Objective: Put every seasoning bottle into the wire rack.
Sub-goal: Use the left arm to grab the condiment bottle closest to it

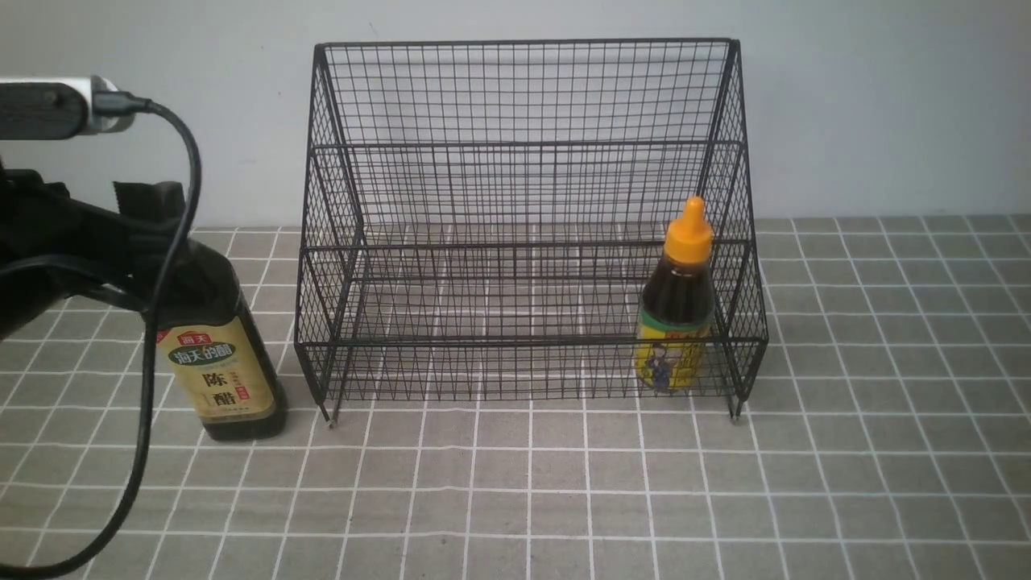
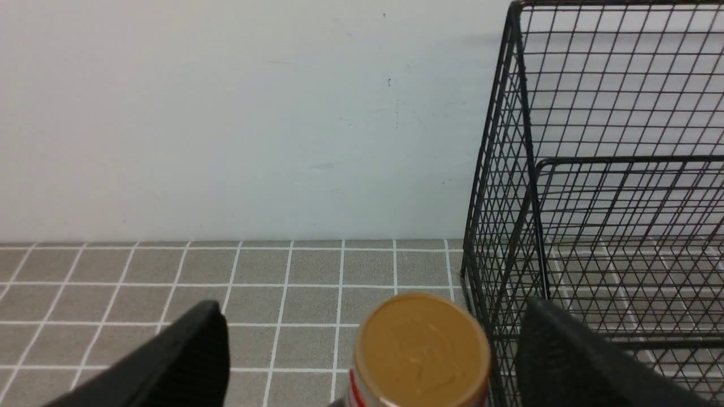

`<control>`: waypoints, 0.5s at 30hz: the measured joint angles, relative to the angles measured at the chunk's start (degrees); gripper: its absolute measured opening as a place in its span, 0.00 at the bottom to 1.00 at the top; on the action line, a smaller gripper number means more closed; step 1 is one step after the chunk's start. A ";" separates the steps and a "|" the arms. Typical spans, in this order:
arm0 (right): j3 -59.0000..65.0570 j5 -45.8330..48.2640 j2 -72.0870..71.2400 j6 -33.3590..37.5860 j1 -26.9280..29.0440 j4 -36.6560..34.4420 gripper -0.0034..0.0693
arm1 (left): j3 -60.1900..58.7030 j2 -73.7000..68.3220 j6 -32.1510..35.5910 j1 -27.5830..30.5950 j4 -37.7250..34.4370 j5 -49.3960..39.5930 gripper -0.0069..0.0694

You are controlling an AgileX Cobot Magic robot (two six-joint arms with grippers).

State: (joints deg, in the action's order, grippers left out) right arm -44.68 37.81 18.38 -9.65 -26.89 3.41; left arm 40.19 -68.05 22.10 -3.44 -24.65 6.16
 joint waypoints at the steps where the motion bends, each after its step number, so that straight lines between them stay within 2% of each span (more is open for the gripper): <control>1: 0.07 -0.46 0.52 0.00 0.00 -0.05 0.03 | 0.14 -0.67 0.00 -0.60 0.00 0.57 0.91; 10: 0.13 -3.85 2.55 -0.02 0.00 -0.17 0.03 | 0.54 -6.36 0.00 -3.44 1.25 3.72 0.89; 15: 0.13 -4.10 2.55 -0.07 0.00 -0.17 0.03 | 0.54 -9.62 0.00 -3.46 1.25 6.60 0.82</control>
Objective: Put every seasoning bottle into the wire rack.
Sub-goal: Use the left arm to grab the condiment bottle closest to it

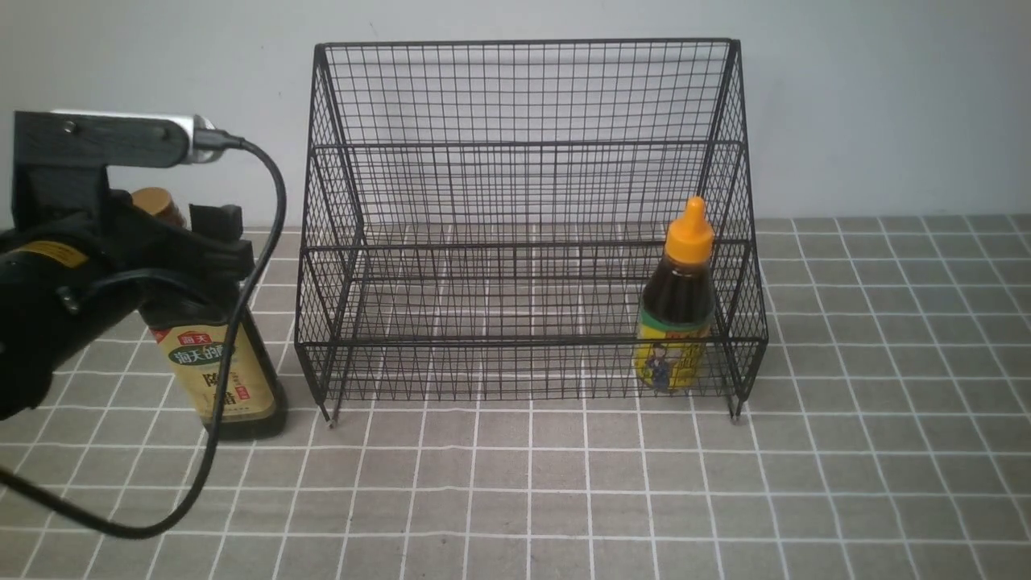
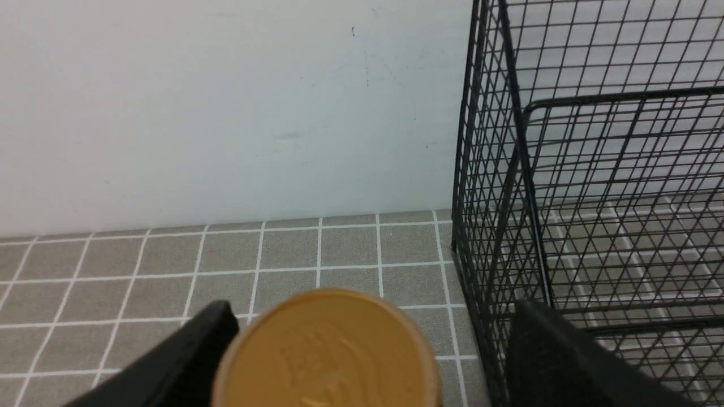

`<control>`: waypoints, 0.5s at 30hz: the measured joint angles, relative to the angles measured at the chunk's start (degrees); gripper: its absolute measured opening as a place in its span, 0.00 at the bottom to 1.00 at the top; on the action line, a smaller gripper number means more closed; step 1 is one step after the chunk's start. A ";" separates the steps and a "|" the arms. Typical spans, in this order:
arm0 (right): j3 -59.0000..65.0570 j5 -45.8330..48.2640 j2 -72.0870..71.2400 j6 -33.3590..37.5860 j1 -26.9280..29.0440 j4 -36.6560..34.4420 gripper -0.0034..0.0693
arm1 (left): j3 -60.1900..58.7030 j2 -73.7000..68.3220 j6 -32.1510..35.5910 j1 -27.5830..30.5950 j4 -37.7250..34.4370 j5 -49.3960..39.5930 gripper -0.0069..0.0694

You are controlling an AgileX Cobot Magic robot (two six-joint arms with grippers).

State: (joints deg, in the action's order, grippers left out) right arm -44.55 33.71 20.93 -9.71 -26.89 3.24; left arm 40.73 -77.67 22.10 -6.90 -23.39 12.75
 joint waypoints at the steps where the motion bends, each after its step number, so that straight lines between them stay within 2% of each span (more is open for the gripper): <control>1: 0.00 0.00 0.00 0.00 0.00 0.00 0.03 | 0.00 -0.35 0.00 0.00 0.00 0.07 0.79; 2: 0.00 0.00 0.00 0.00 0.00 0.00 0.03 | 0.00 -0.54 0.00 0.00 -0.05 0.22 0.74; 4: 0.00 0.00 0.00 -0.06 0.00 0.00 0.03 | 0.00 -0.76 -0.05 0.00 -0.05 0.75 0.57; 6: 0.00 -0.04 0.00 -0.06 0.00 0.00 0.03 | 0.07 -0.76 -0.52 0.00 -0.66 1.18 0.49; 15: 0.00 -0.13 0.00 -0.06 0.00 -0.07 0.03 | 1.19 1.57 6.16 -0.12 -1.34 -2.00 0.49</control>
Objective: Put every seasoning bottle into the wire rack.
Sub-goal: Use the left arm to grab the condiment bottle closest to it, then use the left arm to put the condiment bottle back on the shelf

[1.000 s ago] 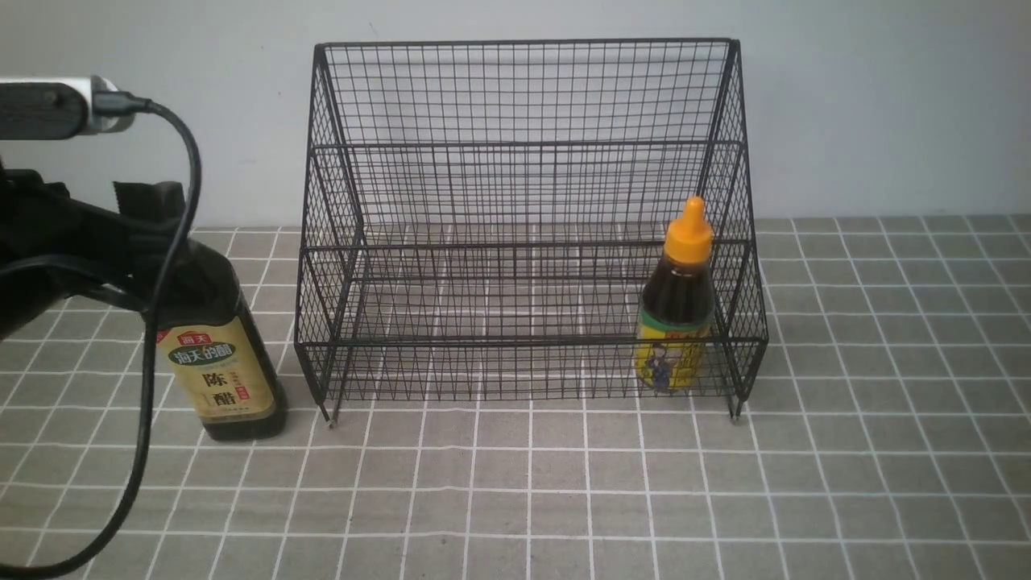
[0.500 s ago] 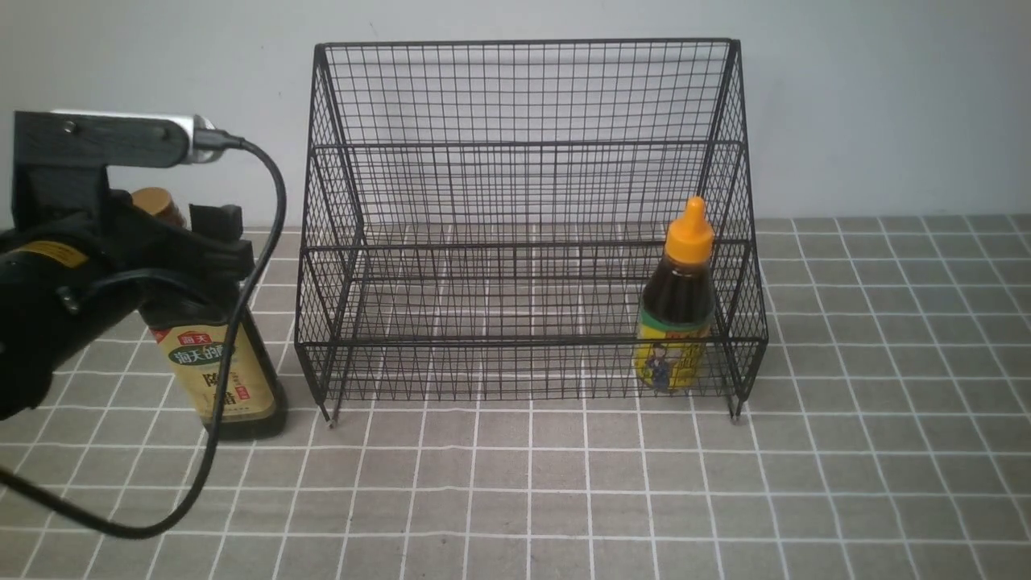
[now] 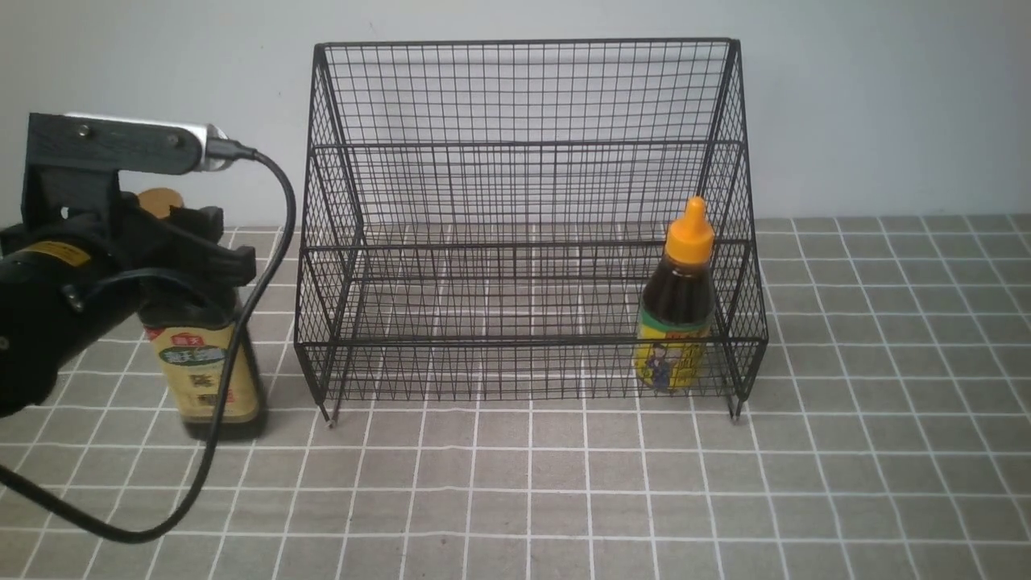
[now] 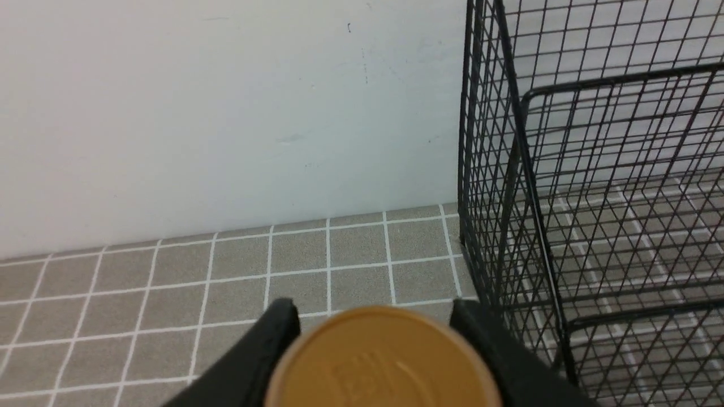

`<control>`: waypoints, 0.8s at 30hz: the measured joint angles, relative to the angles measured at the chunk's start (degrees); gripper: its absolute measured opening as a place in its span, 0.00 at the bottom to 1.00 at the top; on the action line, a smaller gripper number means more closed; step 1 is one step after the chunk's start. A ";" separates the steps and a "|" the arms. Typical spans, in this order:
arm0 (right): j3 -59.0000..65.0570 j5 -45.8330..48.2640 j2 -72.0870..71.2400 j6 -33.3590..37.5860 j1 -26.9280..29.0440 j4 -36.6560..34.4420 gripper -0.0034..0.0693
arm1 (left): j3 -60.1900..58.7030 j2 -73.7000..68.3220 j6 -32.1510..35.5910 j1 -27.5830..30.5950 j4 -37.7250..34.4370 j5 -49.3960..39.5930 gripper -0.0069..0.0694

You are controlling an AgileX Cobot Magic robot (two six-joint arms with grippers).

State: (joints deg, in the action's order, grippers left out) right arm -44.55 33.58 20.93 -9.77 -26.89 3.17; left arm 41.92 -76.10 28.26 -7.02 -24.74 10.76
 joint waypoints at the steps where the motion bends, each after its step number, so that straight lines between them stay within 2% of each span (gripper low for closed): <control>1: 0.00 -0.12 0.00 0.00 0.00 -0.05 0.03 | 0.67 0.68 0.67 0.07 -0.28 -0.84 0.49; 10: 0.00 -0.29 0.00 0.00 0.00 -0.10 0.03 | 12.48 5.93 0.80 0.00 -1.84 -4.85 0.49; 15: 0.00 -0.29 0.00 0.00 0.00 -0.10 0.03 | 19.36 6.15 0.80 -0.54 -5.18 -5.91 0.49; 20: 0.00 -0.29 0.02 0.00 0.00 -0.10 0.03 | 25.15 5.91 0.91 -4.41 -11.19 -5.97 0.49; 24: 0.00 -1.12 0.02 0.00 0.00 -0.10 0.03 | 27.54 3.55 1.03 -8.67 -12.44 -4.26 0.49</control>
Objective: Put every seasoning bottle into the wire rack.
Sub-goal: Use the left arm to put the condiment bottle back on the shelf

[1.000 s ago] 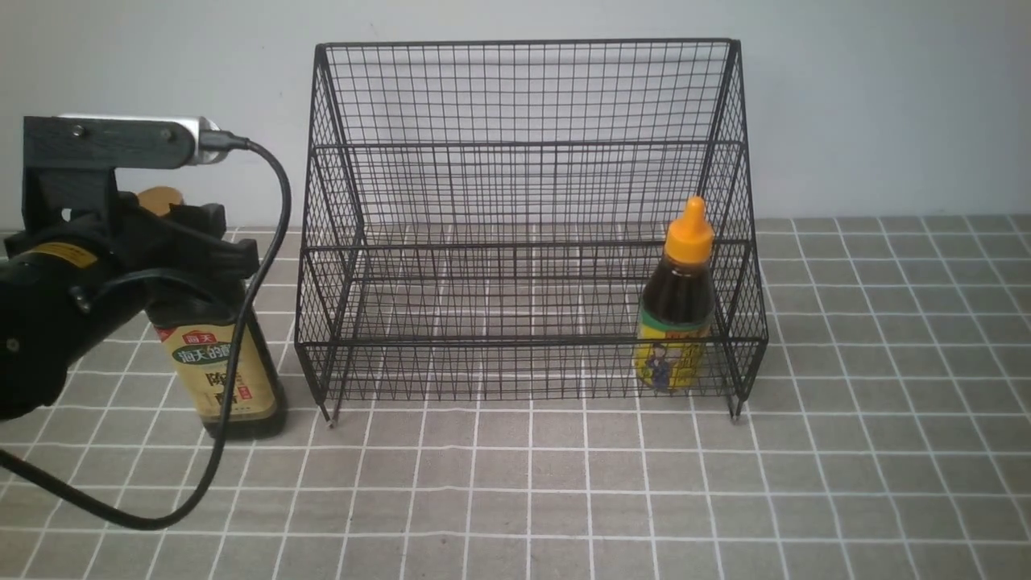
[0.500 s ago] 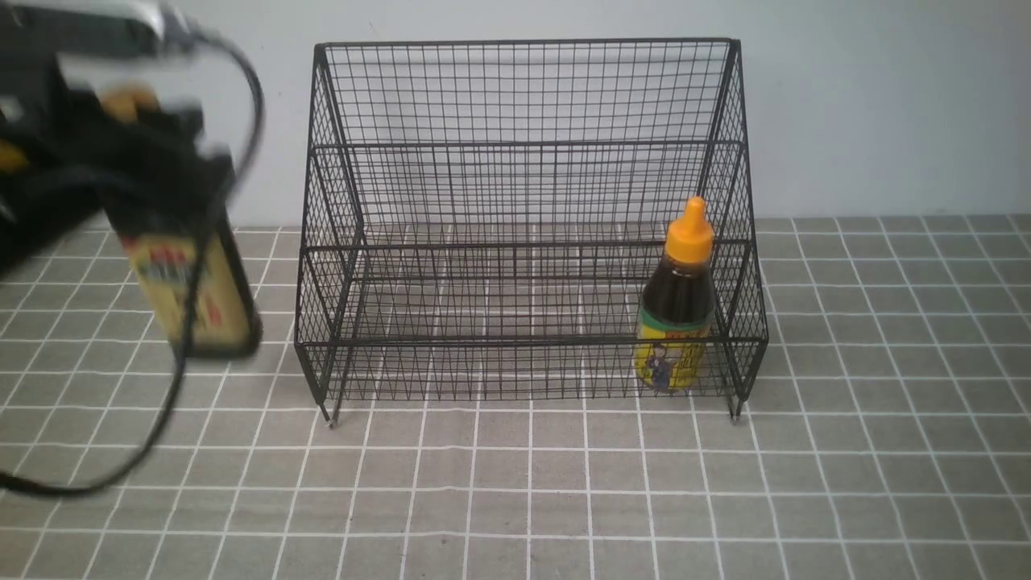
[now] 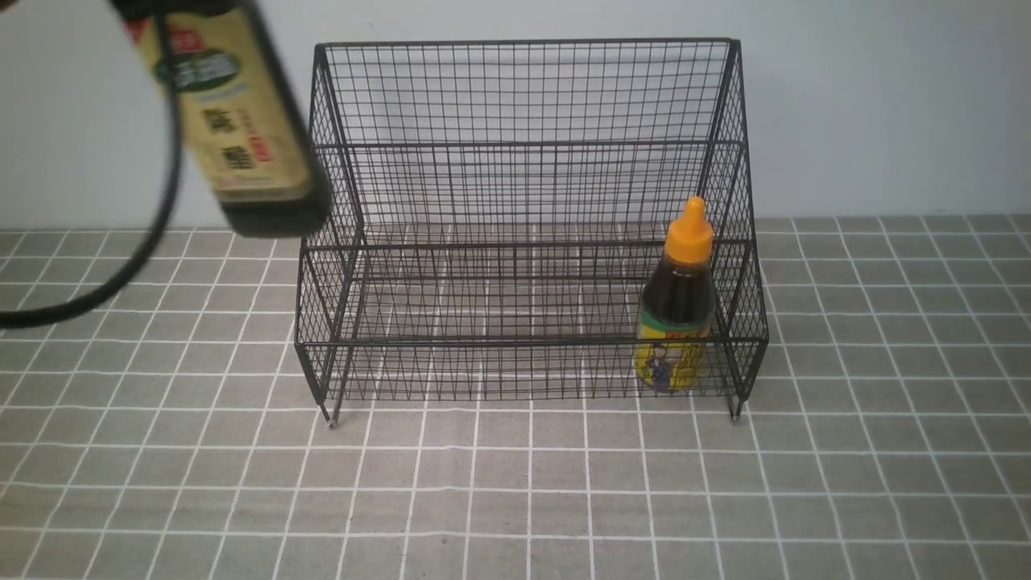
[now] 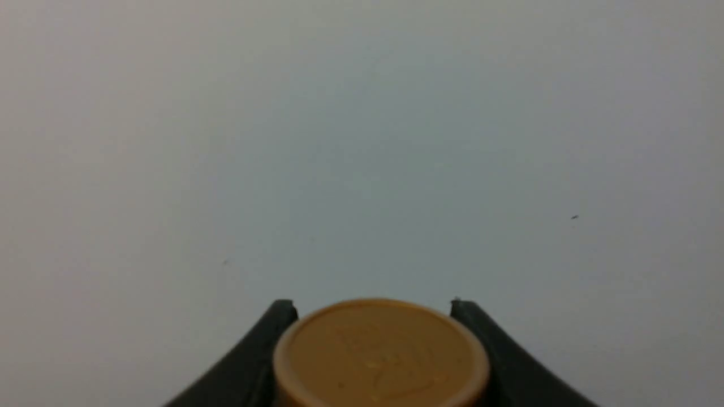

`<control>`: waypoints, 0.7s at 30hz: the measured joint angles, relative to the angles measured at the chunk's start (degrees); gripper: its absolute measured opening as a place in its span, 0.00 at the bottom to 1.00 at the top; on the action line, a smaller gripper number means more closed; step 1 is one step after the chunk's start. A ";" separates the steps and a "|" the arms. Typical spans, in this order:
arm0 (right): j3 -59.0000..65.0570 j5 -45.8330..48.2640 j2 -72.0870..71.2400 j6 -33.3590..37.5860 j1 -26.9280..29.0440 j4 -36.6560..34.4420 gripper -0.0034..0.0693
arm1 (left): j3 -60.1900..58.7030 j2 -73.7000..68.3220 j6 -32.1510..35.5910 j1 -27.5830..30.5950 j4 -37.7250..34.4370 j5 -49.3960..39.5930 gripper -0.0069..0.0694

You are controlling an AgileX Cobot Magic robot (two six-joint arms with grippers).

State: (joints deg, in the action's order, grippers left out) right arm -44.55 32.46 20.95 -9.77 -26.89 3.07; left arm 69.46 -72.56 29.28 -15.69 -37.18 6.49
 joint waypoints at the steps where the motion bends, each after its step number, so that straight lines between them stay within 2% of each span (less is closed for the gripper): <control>1: 0.00 -0.27 0.00 0.00 0.00 0.00 0.03 | 0.54 -1.17 0.00 -0.98 -0.05 0.86 0.49; 6: 0.00 -1.16 0.00 0.00 0.00 0.00 0.03 | 3.31 -8.12 0.45 -3.98 -0.22 4.19 0.49; 14: 0.00 -1.29 0.00 0.00 0.00 1.50 0.03 | 6.81 -16.58 0.84 -4.38 -1.29 4.49 0.49; 21: 0.00 -1.35 0.00 0.00 0.00 1.87 0.03 | 6.81 -22.12 3.97 -4.38 -1.53 0.53 0.49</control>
State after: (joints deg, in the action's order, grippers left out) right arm -44.55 31.11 20.95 -9.77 -26.89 4.94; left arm 76.27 -94.68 33.25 -20.07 -38.71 7.02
